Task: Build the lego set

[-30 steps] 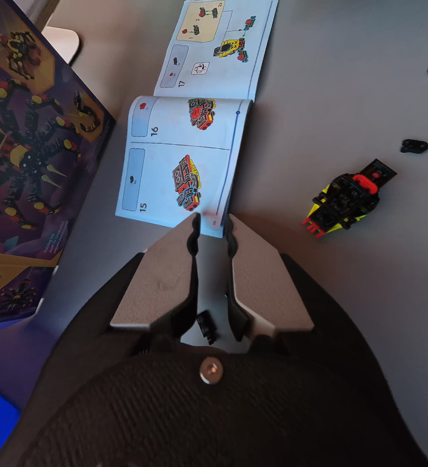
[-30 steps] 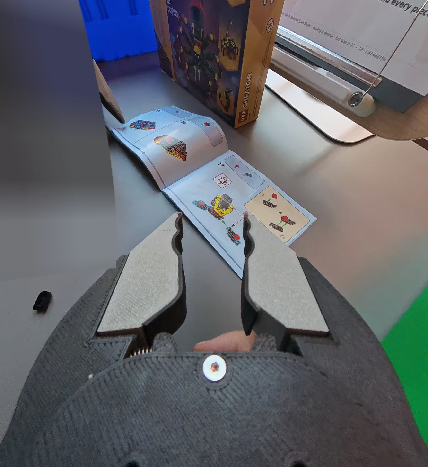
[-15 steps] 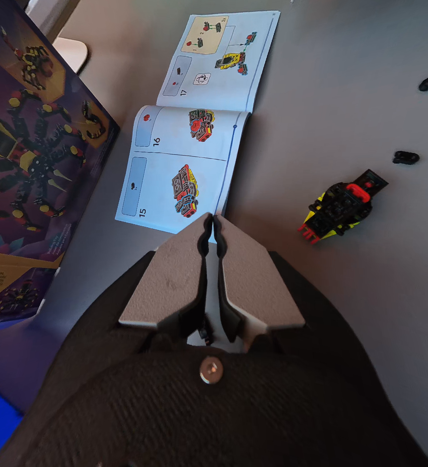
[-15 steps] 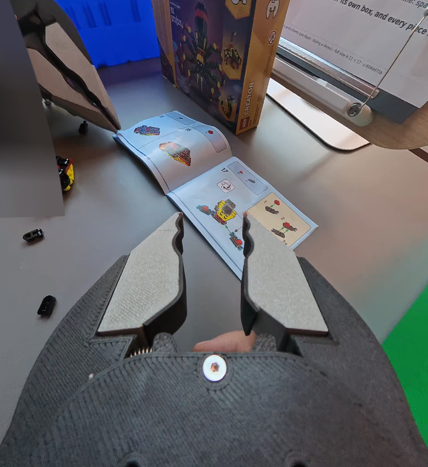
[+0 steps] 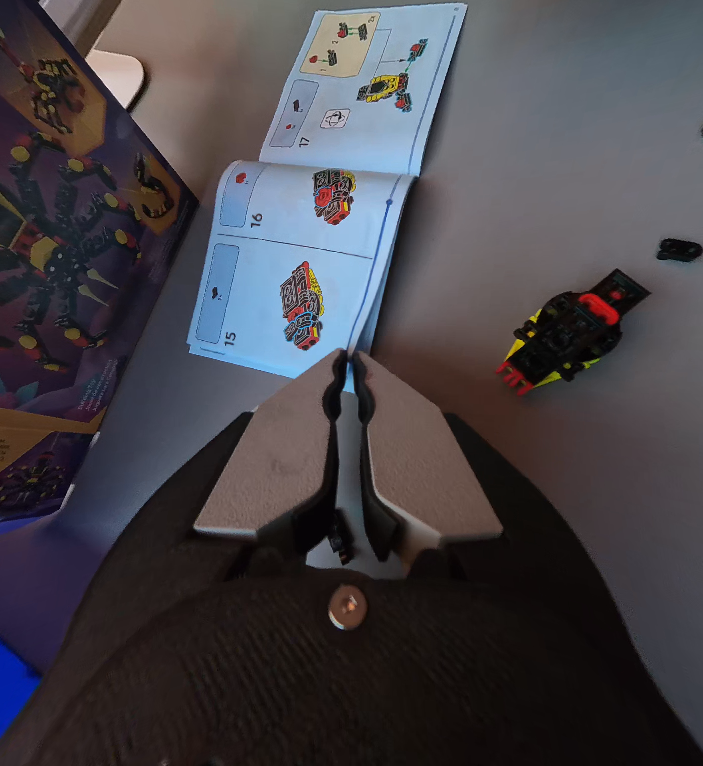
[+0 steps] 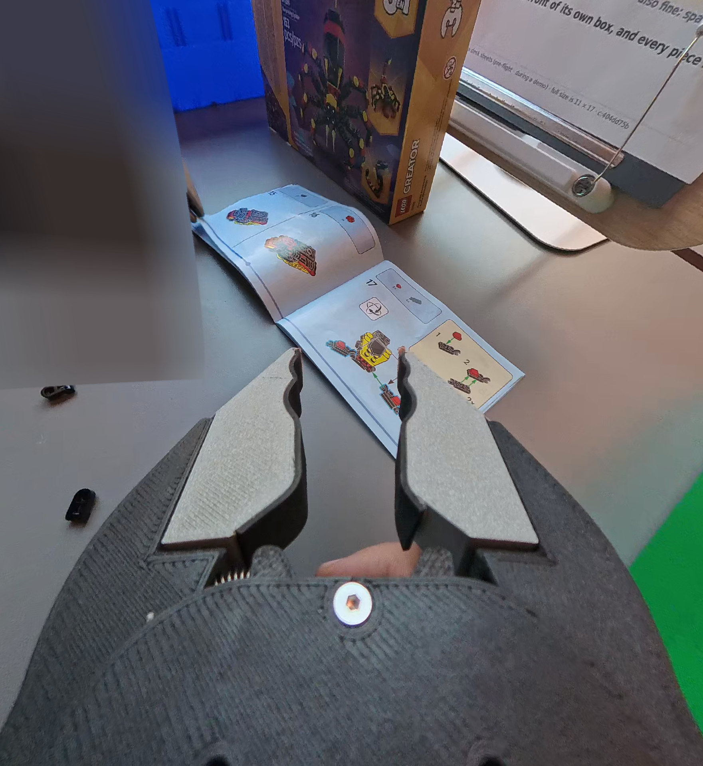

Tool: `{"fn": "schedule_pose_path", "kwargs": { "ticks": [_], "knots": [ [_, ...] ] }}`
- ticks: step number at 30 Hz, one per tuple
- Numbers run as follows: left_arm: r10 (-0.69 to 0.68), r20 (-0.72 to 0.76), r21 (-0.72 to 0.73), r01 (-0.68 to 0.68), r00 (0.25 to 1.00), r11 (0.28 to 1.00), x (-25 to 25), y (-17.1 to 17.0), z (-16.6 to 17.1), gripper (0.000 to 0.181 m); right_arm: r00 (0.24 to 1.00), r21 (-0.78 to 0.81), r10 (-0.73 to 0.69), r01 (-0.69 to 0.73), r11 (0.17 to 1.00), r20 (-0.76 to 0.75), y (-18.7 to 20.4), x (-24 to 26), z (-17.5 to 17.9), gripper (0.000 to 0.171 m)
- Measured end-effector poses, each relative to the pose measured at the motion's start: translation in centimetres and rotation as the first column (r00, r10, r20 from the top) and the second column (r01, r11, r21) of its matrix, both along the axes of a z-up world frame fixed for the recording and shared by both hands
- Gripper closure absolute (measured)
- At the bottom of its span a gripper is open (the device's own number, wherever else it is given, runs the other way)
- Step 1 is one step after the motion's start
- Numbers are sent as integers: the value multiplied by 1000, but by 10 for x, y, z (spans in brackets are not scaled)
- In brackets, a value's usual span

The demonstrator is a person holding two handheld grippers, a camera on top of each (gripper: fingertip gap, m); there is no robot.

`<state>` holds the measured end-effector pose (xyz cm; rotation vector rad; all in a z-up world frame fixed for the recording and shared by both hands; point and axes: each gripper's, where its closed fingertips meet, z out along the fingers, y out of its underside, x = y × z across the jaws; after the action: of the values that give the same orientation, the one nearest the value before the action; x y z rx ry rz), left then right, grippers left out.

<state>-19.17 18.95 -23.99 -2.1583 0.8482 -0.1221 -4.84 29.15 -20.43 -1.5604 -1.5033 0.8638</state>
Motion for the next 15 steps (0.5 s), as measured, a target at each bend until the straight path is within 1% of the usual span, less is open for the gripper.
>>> {"fn": "schedule_pose_path", "kwargs": {
  "ticks": [1, 8, 15],
  "knots": [
    [0, 0, 3, 0, 1000, 1000, 0, 0, 0, 181, 1000, -1, 0, 0, 1000, 0, 0, 0, 0, 128],
    [-1, 26, 11, 0, 1000, 1000, 1, 0, 5, 181, 1000, -3, 3, -3, 1000, 7, 0, 0, -2, 128],
    [7, 4, 40, -7, 1000, 999, -1, 3, 8, 181, 1000, 0, 6, -6, 1000, 9, -2, -1, -3, 129]
  ]
}}
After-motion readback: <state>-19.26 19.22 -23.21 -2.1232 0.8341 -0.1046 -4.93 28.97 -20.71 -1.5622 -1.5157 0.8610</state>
